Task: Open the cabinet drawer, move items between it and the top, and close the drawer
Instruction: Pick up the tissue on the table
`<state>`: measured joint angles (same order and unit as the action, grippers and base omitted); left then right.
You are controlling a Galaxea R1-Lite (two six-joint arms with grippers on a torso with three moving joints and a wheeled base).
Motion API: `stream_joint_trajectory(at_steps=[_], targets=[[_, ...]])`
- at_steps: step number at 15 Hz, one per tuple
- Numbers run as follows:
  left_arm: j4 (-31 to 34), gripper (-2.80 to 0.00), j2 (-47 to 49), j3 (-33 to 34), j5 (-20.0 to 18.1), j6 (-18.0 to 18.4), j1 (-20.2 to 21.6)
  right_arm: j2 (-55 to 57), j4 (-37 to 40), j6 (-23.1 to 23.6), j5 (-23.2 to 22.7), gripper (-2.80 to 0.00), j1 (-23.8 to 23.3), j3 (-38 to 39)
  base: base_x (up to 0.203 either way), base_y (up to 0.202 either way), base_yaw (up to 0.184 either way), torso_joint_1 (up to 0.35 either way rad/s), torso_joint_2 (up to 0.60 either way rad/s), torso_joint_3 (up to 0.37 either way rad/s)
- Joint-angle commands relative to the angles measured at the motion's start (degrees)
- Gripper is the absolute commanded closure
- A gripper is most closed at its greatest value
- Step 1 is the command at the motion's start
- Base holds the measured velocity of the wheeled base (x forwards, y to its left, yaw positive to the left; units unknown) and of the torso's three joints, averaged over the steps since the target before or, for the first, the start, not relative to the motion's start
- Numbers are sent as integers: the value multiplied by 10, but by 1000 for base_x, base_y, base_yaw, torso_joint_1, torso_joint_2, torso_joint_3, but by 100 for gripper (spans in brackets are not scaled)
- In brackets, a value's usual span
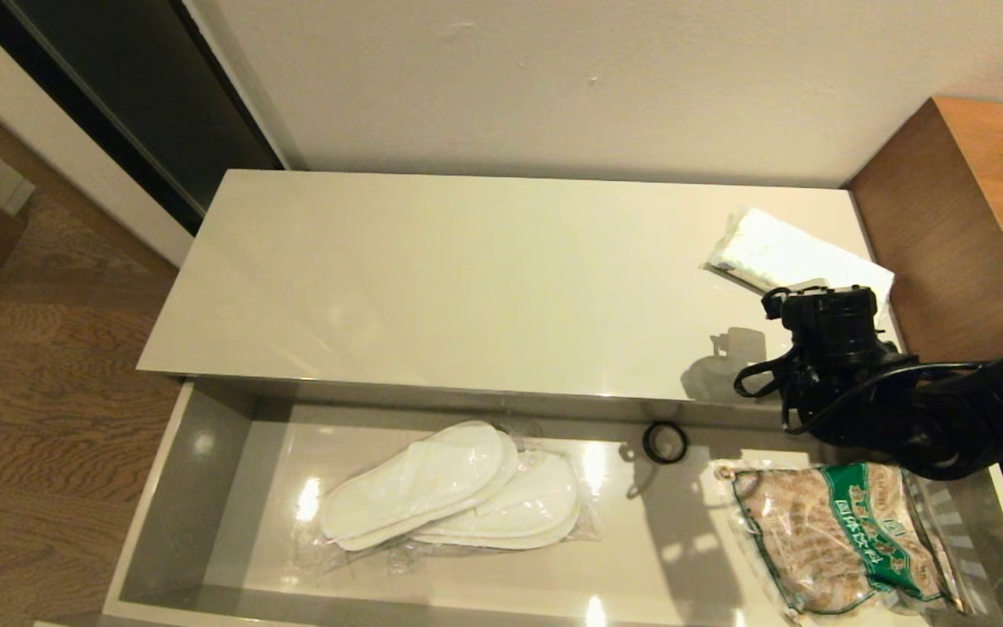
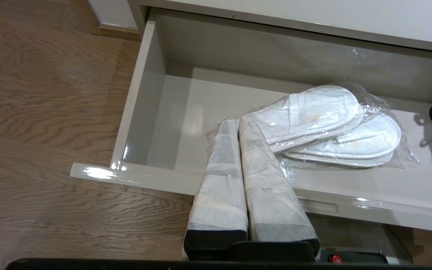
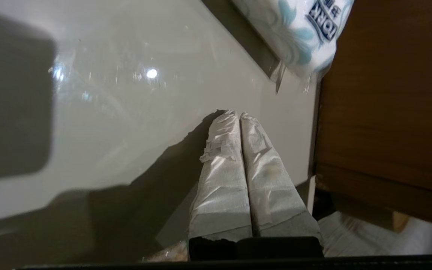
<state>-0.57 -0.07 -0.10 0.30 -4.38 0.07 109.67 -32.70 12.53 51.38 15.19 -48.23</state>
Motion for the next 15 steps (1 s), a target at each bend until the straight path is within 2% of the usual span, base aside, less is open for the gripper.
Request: stream_joint_trajectory(at_steps=[1,4,8,10,12,14,15], targets=[[0,0,1,0,0,0,0,-77,-6,0,9,0,3,25,0,0,0,0,0,0],[0,0,1,0,0,-1,0,-132,2,4,9,0,5,69,0,0,0,0,0,0],[0,0,1,0,1,0,0,-179,12,43,14,0,15,63,0,0,0,0,0,0],[0,0,1,0,0,0,0,-208,53,43,11,0,33,59,0,0,0,0,0,0],[0,0,1,0,0,0,0,-208,97,9,-3,0,38,34,0,0,0,0,0,0],[0,0,1,0,1,0,0,-194,161,-34,-14,0,21,-48,0,0,0,0,0,0],[0,0,1,0,0,0,0,-185,218,-69,-26,0,11,-98,0,0,0,0,0,0]])
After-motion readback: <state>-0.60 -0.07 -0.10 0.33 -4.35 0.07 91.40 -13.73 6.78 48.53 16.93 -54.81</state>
